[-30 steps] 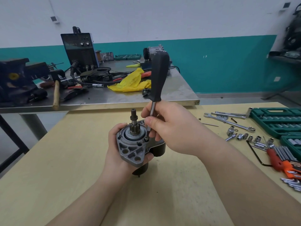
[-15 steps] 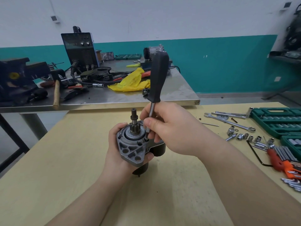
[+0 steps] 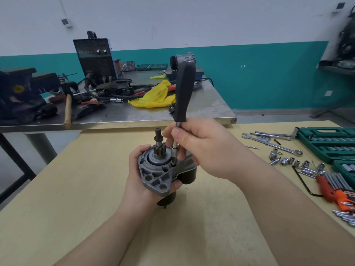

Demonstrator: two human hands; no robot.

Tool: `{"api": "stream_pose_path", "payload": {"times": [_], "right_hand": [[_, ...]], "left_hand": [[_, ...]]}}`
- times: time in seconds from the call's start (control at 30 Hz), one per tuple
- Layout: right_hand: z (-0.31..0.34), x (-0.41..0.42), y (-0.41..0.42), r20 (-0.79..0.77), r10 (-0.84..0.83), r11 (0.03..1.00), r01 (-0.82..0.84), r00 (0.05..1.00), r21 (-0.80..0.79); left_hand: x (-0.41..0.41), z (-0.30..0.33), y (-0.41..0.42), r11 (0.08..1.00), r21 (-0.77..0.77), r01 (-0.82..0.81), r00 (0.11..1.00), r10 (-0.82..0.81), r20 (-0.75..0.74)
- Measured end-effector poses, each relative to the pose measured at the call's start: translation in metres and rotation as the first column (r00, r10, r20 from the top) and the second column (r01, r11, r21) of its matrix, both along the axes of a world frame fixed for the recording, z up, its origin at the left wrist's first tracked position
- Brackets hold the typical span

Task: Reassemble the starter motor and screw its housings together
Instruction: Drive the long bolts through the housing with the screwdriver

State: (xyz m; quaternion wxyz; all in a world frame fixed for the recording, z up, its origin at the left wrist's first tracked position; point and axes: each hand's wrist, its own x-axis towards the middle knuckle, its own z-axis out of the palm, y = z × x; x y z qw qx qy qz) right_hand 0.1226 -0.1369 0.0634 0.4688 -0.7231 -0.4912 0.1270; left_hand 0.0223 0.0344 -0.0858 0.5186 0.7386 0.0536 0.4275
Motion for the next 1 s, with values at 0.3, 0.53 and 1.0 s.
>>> {"api": "stream_pose_path", "payload": {"times": [0.3,0.53,1.0], "right_hand": [[-0.011,-0.001,0.007,-0.098,-0.046,0.986,0.062,0.994,0.157],[-0.007,0.0,0.002,-0.053,0.013,0.998,-0.01,0.998,0.06],[-0.006,0.001,0.002,-0.094,0.014,0.995,-0.004,0.995,0.101]], "left_hand": [[0.002,-0.002,0.003,1.0,-0.025,0.01,1.0,-0.01,-0.001],[0.001,-0.001,0.006,0.999,0.029,0.018,1.0,-0.018,0.016],[-0.001,0.005,0.001,0.998,0.036,0.056,0.998,-0.056,0.007]]}}
